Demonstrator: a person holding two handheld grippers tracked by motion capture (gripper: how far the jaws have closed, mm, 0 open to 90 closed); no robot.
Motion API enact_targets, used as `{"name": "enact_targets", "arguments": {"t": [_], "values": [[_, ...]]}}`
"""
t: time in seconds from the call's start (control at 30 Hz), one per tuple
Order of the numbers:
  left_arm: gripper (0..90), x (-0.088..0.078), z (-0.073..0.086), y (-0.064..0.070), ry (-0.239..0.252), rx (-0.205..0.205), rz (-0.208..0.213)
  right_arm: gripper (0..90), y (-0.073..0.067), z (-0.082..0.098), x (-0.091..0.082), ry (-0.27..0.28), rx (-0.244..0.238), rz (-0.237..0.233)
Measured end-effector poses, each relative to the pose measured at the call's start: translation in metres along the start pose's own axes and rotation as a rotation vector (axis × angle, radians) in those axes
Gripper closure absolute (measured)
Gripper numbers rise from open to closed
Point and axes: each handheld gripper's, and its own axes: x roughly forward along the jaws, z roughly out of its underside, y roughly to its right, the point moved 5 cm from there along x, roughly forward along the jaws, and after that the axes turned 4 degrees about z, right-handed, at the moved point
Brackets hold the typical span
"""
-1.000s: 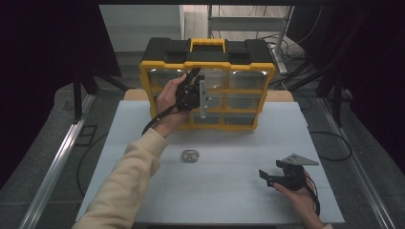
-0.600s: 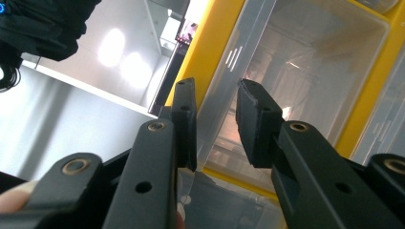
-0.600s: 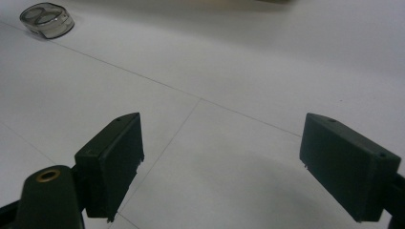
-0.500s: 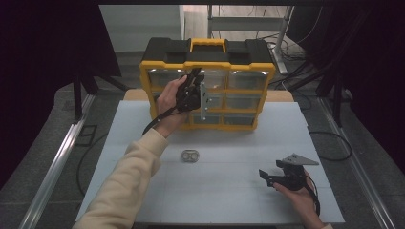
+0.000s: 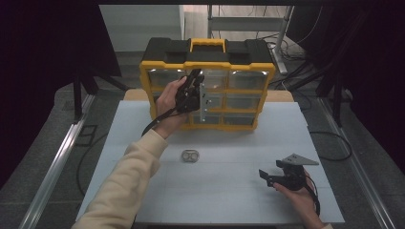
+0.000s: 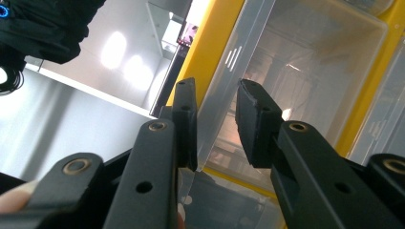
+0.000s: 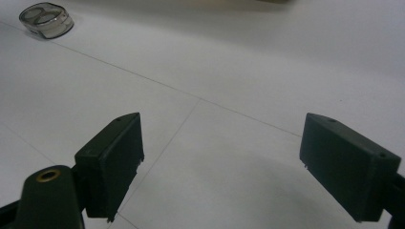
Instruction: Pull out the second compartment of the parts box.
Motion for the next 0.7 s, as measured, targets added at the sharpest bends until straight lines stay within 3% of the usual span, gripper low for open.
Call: {"name": "enact_targets", "arguments": {"t": [0.7], "values": [[70.1,-0.0098,-0.0005,0.0020,0.020,0.014,-0.009,15.2,0.0004,-0.0003,-0.0004,0.004,-0.002,0.002]]}}
